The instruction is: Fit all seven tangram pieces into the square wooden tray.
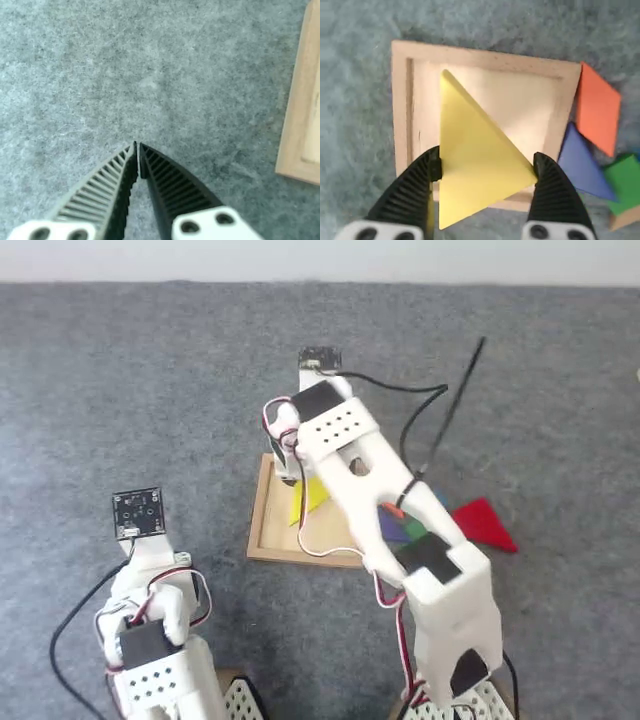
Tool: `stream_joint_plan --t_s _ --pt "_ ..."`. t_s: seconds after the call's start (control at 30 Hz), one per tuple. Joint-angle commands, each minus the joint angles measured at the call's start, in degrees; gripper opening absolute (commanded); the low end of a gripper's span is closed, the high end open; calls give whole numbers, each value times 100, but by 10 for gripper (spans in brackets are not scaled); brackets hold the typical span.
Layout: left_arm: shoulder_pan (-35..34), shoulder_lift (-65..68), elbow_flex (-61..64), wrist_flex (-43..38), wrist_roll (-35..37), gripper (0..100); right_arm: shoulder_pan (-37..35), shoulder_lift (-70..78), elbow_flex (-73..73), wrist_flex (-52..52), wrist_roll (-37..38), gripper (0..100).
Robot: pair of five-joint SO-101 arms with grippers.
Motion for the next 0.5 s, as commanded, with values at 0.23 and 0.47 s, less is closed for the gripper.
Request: stream_joint_plan --t_s 0.23,0.47 --pt "-35 26 -92 -97 0 12 -567 637 -185 -338 -756 279" --pt "-35 26 -92 -97 0 12 -892 585 -492 -303 -615 322"
